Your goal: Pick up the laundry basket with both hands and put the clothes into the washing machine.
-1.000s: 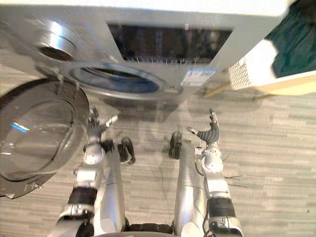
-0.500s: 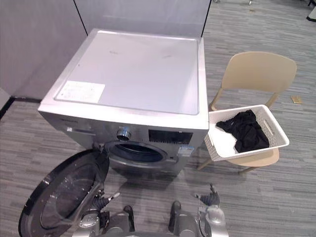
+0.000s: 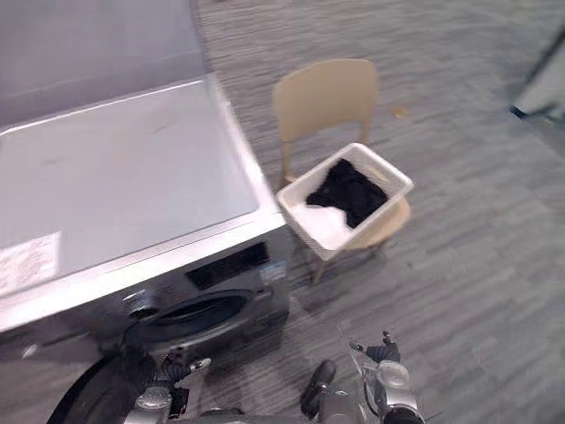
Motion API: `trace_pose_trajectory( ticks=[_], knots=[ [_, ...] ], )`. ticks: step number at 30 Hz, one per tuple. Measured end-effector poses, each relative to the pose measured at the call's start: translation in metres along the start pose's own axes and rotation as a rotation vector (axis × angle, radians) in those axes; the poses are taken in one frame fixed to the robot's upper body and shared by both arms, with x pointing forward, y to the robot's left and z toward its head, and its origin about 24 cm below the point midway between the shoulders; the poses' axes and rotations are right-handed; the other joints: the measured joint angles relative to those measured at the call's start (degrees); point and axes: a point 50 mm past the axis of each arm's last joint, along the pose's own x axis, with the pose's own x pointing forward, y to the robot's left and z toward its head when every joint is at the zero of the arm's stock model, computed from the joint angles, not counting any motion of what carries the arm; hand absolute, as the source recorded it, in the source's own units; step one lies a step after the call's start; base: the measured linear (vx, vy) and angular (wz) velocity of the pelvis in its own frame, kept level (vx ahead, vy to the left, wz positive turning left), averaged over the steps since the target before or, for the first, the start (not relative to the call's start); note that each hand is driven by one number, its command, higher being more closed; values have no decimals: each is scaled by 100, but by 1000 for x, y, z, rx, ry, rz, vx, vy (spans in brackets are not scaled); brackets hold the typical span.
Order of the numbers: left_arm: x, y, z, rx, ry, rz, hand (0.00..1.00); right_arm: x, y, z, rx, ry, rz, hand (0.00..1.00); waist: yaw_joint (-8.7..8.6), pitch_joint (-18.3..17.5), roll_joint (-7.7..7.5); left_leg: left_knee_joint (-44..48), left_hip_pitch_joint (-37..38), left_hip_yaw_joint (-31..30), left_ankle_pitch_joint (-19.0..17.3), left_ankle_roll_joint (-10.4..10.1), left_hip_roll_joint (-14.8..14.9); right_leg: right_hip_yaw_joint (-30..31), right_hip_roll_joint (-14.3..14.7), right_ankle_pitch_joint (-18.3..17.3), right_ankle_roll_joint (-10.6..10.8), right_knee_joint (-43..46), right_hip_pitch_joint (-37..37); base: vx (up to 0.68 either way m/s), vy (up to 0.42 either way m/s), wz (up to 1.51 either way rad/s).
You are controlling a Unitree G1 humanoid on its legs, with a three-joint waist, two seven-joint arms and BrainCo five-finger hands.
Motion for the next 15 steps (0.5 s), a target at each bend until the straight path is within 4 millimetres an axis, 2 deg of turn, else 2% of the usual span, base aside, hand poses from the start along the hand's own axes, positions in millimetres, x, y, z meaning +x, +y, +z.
trace_pose_trajectory(
  ticks=[1, 2, 3, 4, 5, 6, 7, 8, 9, 10, 11, 12, 13, 14, 15],
  knots=[
    [0, -2, 0, 15, 0, -8, 0, 1, 0, 2, -1, -6, 0, 0, -9, -25, -42, 188, 75, 355, -89, -156, 102, 23, -46, -97, 110, 272, -152, 180, -282, -206],
    [0, 0, -4, 18, 13, -5, 0, 0, -2, -3, -12, 13, -3, 0, 4, -19, -40, 1008, 111, 449, -250, -247, 462, 548, 111, -267, 121, 564, -358, 137, -205, -184],
    [-1, 0, -5, 18, 17, -6, 0, 0, -2, -4, -17, 18, -4, 0, 11, -19, -41, 1244, 109, 438, -251, -242, 553, 640, 155, -289, 99, 593, -365, 261, -272, -195],
    [-2, -3, -8, 14, 24, -11, 0, 0, -4, -8, -44, 29, -3, 0, 85, 9, 24, 2404, 6, 229, -167, 52, 1051, 1042, 408, -379, 34, 564, -270, 232, -192, -177],
    [-3, -5, -9, 7, 25, -17, 0, 0, -8, -12, -64, 39, -9, 0, 147, 79, 135, 3700, -314, -391, 59, 1146, 1523, 1418, 729, -434, 6, 417, -72, 314, -221, -196],
    [-4, -7, -10, 2, 26, -20, 0, -1, -8, -13, -70, 43, -11, 0, 153, 150, 145, 4248, -609, -897, -26, 1301, 1573, 1595, 867, -456, -21, 369, 12, 233, -67, -174],
    [-4, -10, -9, -4, 19, -26, 0, 0, -12, -12, -76, 46, -26, 0, 145, 230, 269, 4888, -1266, -2032, -267, 970, 1236, 1873, 995, -511, -35, 331, 166, 290, -29, -145],
    [-5, -11, -10, -7, 20, -27, 0, 0, -15, -16, -80, 65, -42, 0, 183, 345, 182, 5050, -1764, -2770, -428, 696, 776, 2100, 1053, -548, -12, 275, 350, 274, -6, -131],
    [-5, -11, -11, -6, 24, -27, 0, -1, -16, -20, -81, 78, -45, 0, 223, 364, 164, 4978, -1940, -3001, -467, 649, 557, 2230, 1087, -553, -10, 198, 463, 307, -10, -107],
    [-6, -10, -12, -4, 23, -25, 0, -3, -15, -28, -81, 104, -47, 0, 334, 385, 132, 4602, -2200, -3299, -516, 576, 179, 2369, 1105, -521, 125, 50, 674, 296, -11, -79],
    [-6, -10, -11, -1, 21, -17, 0, -3, -17, -30, -76, 114, -57, 0, 384, 412, 92, 3898, -2429, -3425, -510, 567, -186, 2508, 1120, -522, 212, -137, 845, 285, -3, -66],
    [-6, -11, -10, -3, 17, -15, 0, -3, -17, -29, -76, 115, -61, 0, 423, 412, 93, 3409, -2494, -3486, -492, 539, -371, 2562, 1124, -516, 247, -244, 933, 289, 10, -43],
    [-6, -13, -8, -8, 7, -16, 0, -3, -16, -28, -80, 112, -61, 0, 470, 402, 97, 2344, -2530, -3544, -379, 410, -706, 2647, 1134, -513, 299, -435, 1078, 256, 18, -23],
    [-7, -14, -8, -8, 2, -20, 0, -3, -16, -27, -84, 107, -61, 0, 473, 390, 119, 1826, -2533, -3539, -302, 315, -831, 2665, 1159, -513, 344, -558, 1161, 351, 30, -29],
    [-8, -14, -9, 21, 4, -52, 0, -2, -12, -25, -84, 104, -51, 0, 588, 366, 58, 1323, -2436, -3586, 273, 678, -1016, 2732, 1162, -490, 411, -767, 1308, 533, 44, -22]
  ],
)
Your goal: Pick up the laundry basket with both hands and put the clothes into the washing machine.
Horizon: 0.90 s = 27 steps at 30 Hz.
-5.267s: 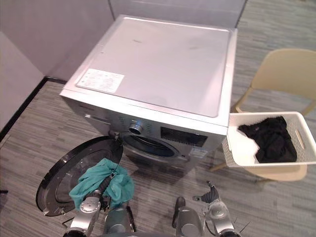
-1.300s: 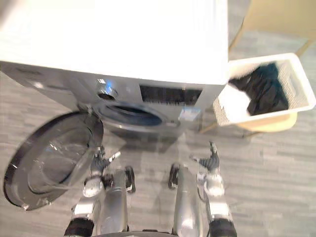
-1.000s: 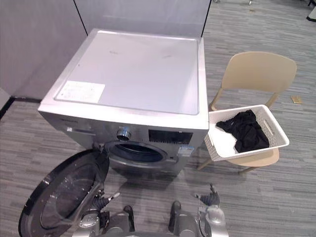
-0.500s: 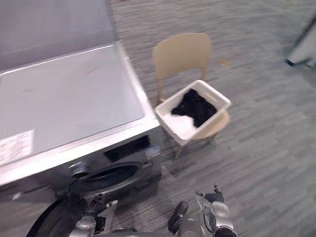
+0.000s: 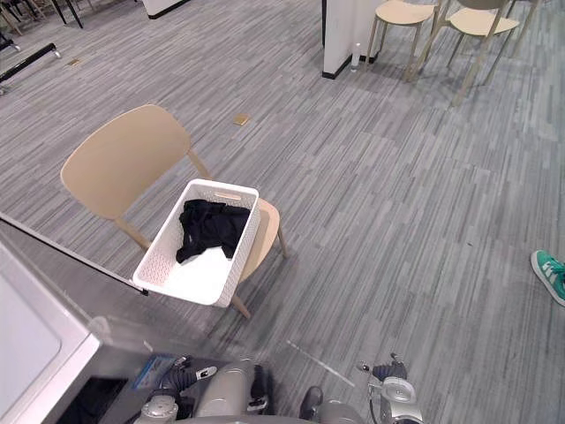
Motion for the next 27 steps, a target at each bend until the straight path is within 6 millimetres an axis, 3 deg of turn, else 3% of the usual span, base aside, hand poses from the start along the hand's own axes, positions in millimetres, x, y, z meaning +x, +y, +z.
trace_pose_trajectory(
  ticks=[1, 2, 4, 5, 6, 7, 8, 9, 10, 11, 12, 13, 14, 15, 16, 17, 18, 19, 21, 22, 23, 26, 27],
  knots=[
    [-1, 2, -6, 5, 19, -30, 0, -1, 6, 3, 0, -11, 16, 0, 40, -80, -97, -230, 46, 43, 140, 325, -152, 104, -69, -29, 85, -90, 73, 559, 37, -10],
    [-2, 1, -8, -2, 24, -48, 0, -1, 8, 6, 5, -21, 19, 0, 38, -79, -156, -235, 39, 32, 77, 424, -210, 71, -106, -74, 162, -63, 65, 597, 25, 28],
    [-5, 4, -16, -3, 55, -64, 0, -1, 7, 6, 9, -25, 16, 0, 128, -5, -247, -309, 265, -25, 0, 528, -262, 16, -307, -305, 542, 694, -84, 459, 30, 51],
    [-8, 6, -30, 6, 121, -61, 0, -1, 7, 6, -2, -27, 16, 0, 104, 17, -265, -514, 696, -68, -2, 523, -312, -76, -605, -342, 660, 2246, -415, 447, 57, 62],
    [-10, 8, -37, 3, 142, -57, 0, -2, 7, 5, -5, -27, 15, 0, 66, 34, -300, -591, 903, -143, -18, 525, -374, -134, -794, -219, 783, 3035, -587, 543, 28, 120],
    [-14, 10, -46, -4, 168, -34, 0, -2, 3, 2, -12, -25, 6, 0, -41, 67, -325, -715, 1274, -529, -103, 546, -422, -114, -1159, 415, 854, 4529, -1036, 372, -45, 124],
    [-15, 10, -48, -1, 173, -22, 0, -3, 0, -1, -12, -20, -3, 0, -80, 69, -327, -747, 1408, -736, -142, 528, -444, -103, -1312, 352, 769, 5042, -1209, 466, -146, 177],
    [-15, 11, -47, 6, 169, 5, 0, -2, -7, -3, -21, -16, -20, 0, -150, 73, -317, -767, 1558, -1140, -151, 524, -478, -60, -1605, -111, 504, 5550, -1528, 427, -240, 164],
    [-13, 10, -41, 0, 144, 28, 0, -1, -12, -2, -24, -21, -32, 0, -167, 73, -289, -764, 1616, -1418, -150, 522, -450, 99, -1713, -340, 446, 5460, -1731, 397, -268, 175],
    [-11, 9, -31, -11, 103, 48, 0, 0, -16, 0, -27, -30, -42, 0, -168, 127, -155, -753, 1668, -1660, -163, 481, -379, 415, -1676, -524, 522, 5026, -1875, 329, -319, 148],
    [-8, 6, -20, -30, 66, 60, 0, 0, -18, 2, -31, -36, -46, 0, -174, 112, -172, -686, 1648, -2008, -163, 468, -344, 907, -1580, -618, 659, 4425, -1979, 274, -379, 176],
    [-3, 8, -4, -44, 10, 77, 0, 0, -18, 7, -26, -55, -47, 0, -184, 97, -157, -443, 1450, -2423, -237, 292, -339, 1905, -1370, -613, 760, 3550, -2025, 281, -505, 257],
    [1, 12, 14, -59, -54, 101, 0, 0, -17, 9, -19, -66, -45, 0, -322, 28, -254, 20, 997, -3000, -538, -204, -501, 3224, -1210, -517, 877, 2298, -1788, 182, -466, 242],
    [2, 13, 18, -58, -70, 106, 0, 0, -17, 8, -15, -62, -44, 0, -343, 15, -310, 99, 917, -3119, -615, -307, -551, 3460, -1214, -502, 902, 2039, -1676, 127, -503, 254],
    [5, 3, 34, -83, -103, 86, 0, 1, -24, 4, -17, -43, -62, 0, -295, 82, -139, 309, 810, -3590, -916, -595, -400, 3300, -1041, -648, 1160, 2144, -1586, 93, -477, 170],
    [3, -7, 34, -107, -100, 67, 0, 2, -29, 10, 19, -55, -80, 0, -154, 9, 5, 269, 713, -3829, -813, -762, -286, 3053, -918, -698, 1122, 2313, -1577, 72, -448, 157],
    [2, -10, 31, -111, -88, 61, 0, 2, -29, 13, 30, -65, -80, 0, -114, -28, 42, 219, 703, -3853, -722, -853, -226, 2883, -889, -745, 1062, 2388, -1544, 55, -467, 124],
    [0, -13, 27, -120, -78, 55, 0, 1, -28, 22, 39, -104, -78, 0, -91, -35, 51, 97, 678, -3851, -494, -927, -145, 2462, -922, -827, 944, 2464, -1427, 25, -409, 158],
    [-1, -19, 33, -156, -93, 47, 0, -1, -31, 30, 57, -156, -84, 0, -166, -61, 47, -59, 487, -3730, -32, -966, -66, 1786, -1072, -828, 926, 2413, -1263, 14, -253, 185],
    [-1, -21, 36, -174, -97, 41, 0, -2, -33, 36, 69, -186, -90, 0, -146, -80, -18, -398, 406, -3315, 355, -868, 44, 1446, -1113, -789, 845, 2277, -1175, -34, -181, 159],
    [-1, -20, 35, -187, -93, 41, 0, -2, -29, 45, 80, -214, -81, 0, -144, -111, -84, -828, 403, -2624, 678, -601, 216, 1114, -1155, -700, 692, 2018, -1085, -48, -203, 139],
    [-2, -23, 30, -182, -75, 26, 0, -4, -30, 59, 93, -273, -86, 0, -183, -111, -123, -889, 435, -967, 553, -373, 364, 529, -1307, -614, 547, 1721, -864, -39, -91, 112],
    [-1, -23, 31, -167, -81, 21, 0, -6, -35, 66, 96, -310, -99, 0, -278, -105, -151, -1049, 510, -523, 557, -357, 354, 311, -1404, -614, 549, 1681, -796, -50, 27, 104]
  ],
)
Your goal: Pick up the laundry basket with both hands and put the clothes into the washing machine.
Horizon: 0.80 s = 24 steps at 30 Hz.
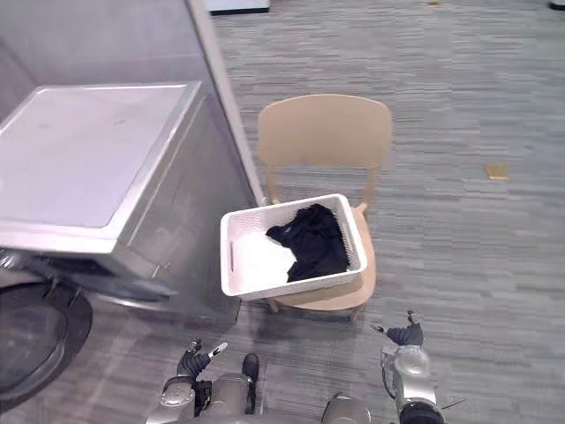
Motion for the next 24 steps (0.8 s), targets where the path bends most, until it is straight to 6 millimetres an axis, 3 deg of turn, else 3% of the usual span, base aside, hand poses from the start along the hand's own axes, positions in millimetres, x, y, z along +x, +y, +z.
trace_pose_trajectory(
  ticks=[2, 4, 9, 15, 19, 21, 24],
  knots=[
    [-1, 5, -6, 35, 9, -1, 0, -2, 1, 16, -5, -77, 7, 0, -11, -34, 2, -359, 111, 148, 298, 69, -80, -81, -75, 58, 86, -164, 80, -53, 65, 56],
    [-1, 16, -12, 74, 20, 2, 0, -6, -1, 50, -60, -239, 2, 0, -17, -90, -68, -831, 270, 71, 550, 120, -232, -104, -48, 284, 200, -619, 245, -21, 111, 12],
    [-2, 35, -18, 125, 22, 33, 0, -14, 2, 102, -268, -507, 35, 0, -15, -207, -239, -1139, 372, 78, 678, 205, -452, -74, -121, 559, 344, -1142, 435, 21, 102, 4],
    [-7, 48, -33, 178, 57, 35, 0, -13, 26, 155, -515, -711, 131, 0, -2, -196, -237, -1052, -25, 2, 654, 261, -620, -92, -192, 665, 441, -1327, 202, 49, 54, 7],
    [-5, 46, -30, 172, 39, 33, 0, 4, 39, 199, -629, -748, 145, 0, 249, 205, -173, -743, -548, -179, 708, 336, -620, -121, -144, 781, 382, -1350, -56, 58, 7, 19],
    [-5, 46, -29, 159, 38, 35, 0, 12, 36, 220, -663, -741, 112, 0, 431, 412, -121, -684, -763, -221, 710, 336, -584, -132, -96, 816, 329, -1356, -223, 6, -3, 16],
    [-3, 46, -24, 115, 28, 47, 0, 21, 24, 247, -704, -713, 43, 0, 557, 750, -13, -684, -955, -334, 767, 376, -544, -139, -71, 843, 288, -1316, -382, -4, -2, 15]
  ],
)
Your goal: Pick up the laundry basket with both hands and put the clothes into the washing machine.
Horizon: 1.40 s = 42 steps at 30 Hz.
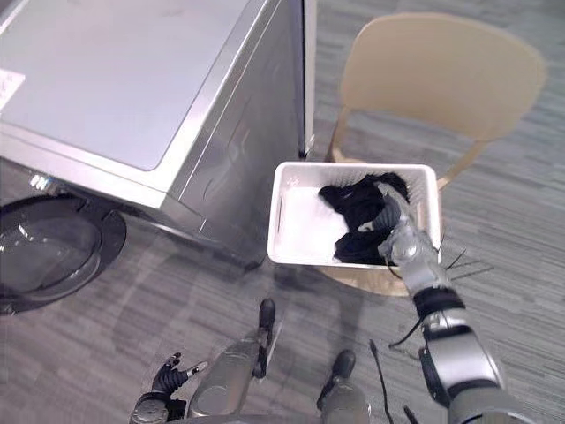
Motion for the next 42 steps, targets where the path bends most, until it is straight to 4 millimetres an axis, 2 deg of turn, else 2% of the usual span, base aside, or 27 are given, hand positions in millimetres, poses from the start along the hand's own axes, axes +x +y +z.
trace_pose_trajectory(
  ticks=[1, 2, 6, 8, 10, 11, 13, 14, 15, 17, 19, 23, 25, 27, 29, 33, 36, 38, 40, 42],
  knots=[
    [2, 2, 5, -22, -15, 16, 0, 6, -12, 0, -14, 25, -25, 0, 59, 142, 27, -4, -88, -11, 28, 12, -2, 1, 1, 7, -10, 14, -94, -16, 8, 7],
    [3, 3, 7, -36, -21, 27, 0, 8, -18, 0, -21, 36, -41, 0, 65, 193, 42, -10, -152, -31, 52, 20, -5, -3, -1, 7, -11, 31, -159, -34, 20, 8],
    [8, 6, 35, -100, -115, 61, 0, 23, -63, 7, -45, 93, -162, 0, 66, 619, 189, -318, -515, -143, 346, 22, -19, -40, -13, 6, -13, 202, -689, -37, 22, 8],
    [11, 7, 49, -126, -159, 79, 0, 27, -79, 13, -50, 98, -213, 0, 79, 807, 259, -464, -690, -161, 483, 17, -8, -34, -6, 8, -16, 274, -959, -38, 13, 3],
    [13, 7, 60, -137, -192, 80, 0, 29, -86, 16, -62, 110, -238, 0, 108, 854, 300, -493, -888, -179, 534, 18, -5, -24, -15, 6, -19, 380, -1219, -2, 8, -2],
    [15, 7, 70, -155, -214, 78, 0, 29, -88, 19, -79, 106, -252, 100, 186, 858, 305, -598, -995, -182, 595, 5, -5, -1, -24, -8, -37, 459, -1412, 0, 0, 0],
    [16, 6, 80, -169, -241, 77, 0, 30, -89, 23, -95, 96, -266, 100, 196, 861, 305, -606, -1108, -204, 606, -7, -6, -1, -44, -45, -76, 597, -1584, 10, 6, 5],
    [17, 4, 91, -194, -269, 80, 0, 30, -92, 25, -113, 85, -290, 100, 191, 863, 304, -605, -1197, -245, 614, -18, -24, -4, -84, -123, -81, 756, -1718, 20, 11, 11],
    [17, 4, 93, -197, -273, 81, 0, 30, -93, 26, -115, 83, -297, 100, 188, 864, 301, -603, -1207, -255, 615, -20, -30, -5, -95, -146, -84, 798, -1742, 22, 0, 18],
    [16, -2, 109, -241, -321, 67, 0, 30, -100, 36, -116, 46, -330, 100, 174, 868, 295, -557, -1322, -300, 616, -24, -45, -9, -140, -268, -105, 1019, -1895, 12, -15, 13],
    [15, -6, 116, -256, -342, 58, 0, 31, -100, 46, -92, 5, -338, 100, 162, 879, 276, -554, -1352, -297, 624, -36, -25, 0, -140, -327, -110, 1111, -1965, 4, -17, 0],
    [14, -11, 116, -267, -338, 47, 0, 31, -87, 64, -15, -70, -313, 100, 109, 887, 259, -537, -1316, -287, 637, -56, 37, 1, -99, -360, -132, 1190, -1962, 21, -39, -1],
    [13, -14, 116, -272, -336, 40, 0, 28, -72, 70, 19, -115, -266, 100, 79, 914, 214, -537, -1203, -273, 638, -57, 60, 37, -73, -360, -132, 1192, -1859, 52, -39, -1],
    [14, -14, 116, -271, -332, 39, 0, 24, -62, 67, 39, -125, -235, 100, 57, 917, 207, -538, -1069, -281, 637, -58, 69, 51, -63, -359, -132, 1191, -1715, 54, -27, 6],
    [14, -13, 114, -274, -323, 44, 0, 21, -59, 65, 96, -131, -238, 100, 53, 922, 195, -542, -890, -284, 637, -58, 70, 65, -54, -359, -132, 1175, -1524, 39, -20, 5],
    [15, -6, 108, -284, -302, 66, 0, 8, -67, 70, 281, -195, -311, 100, 37, 900, 138, -602, -429, -254, 635, -60, 87, 185, 3, -357, -130, 999, -1044, -9, -6, -6],
    [15, -4, 92, -275, -253, 74, 0, -6, -67, 86, 496, -291, -370, 100, -116, 761, -18, -754, -206, -168, 634, -61, 110, 254, 64, -350, -119, 802, -865, -31, -5, -17],
    [15, -5, 72, -267, -171, 68, 0, -21, -45, 81, 651, -293, -350, 100, -215, 623, -179, -911, 149, -132, 643, -73, 101, 303, 69, -325, -77, 673, -566, 4, 5, -12],
    [12, -3, 55, -266, -122, 71, 0, -33, -22, 73, 735, -272, -308, 100, -277, 367, -284, -972, 305, -131, 636, -79, 87, 301, 71, -314, -60, 544, -376, 52, -3, -2],
    [11, -2, 48, -262, -99, 75, 0, -45, -8, 71, 796, -267, -279, 100, -273, 213, -313, -973, 462, -136, 627, -88, 81, 284, 78, -299, -45, 442, -168, 59, -7, 5]
  ],
)
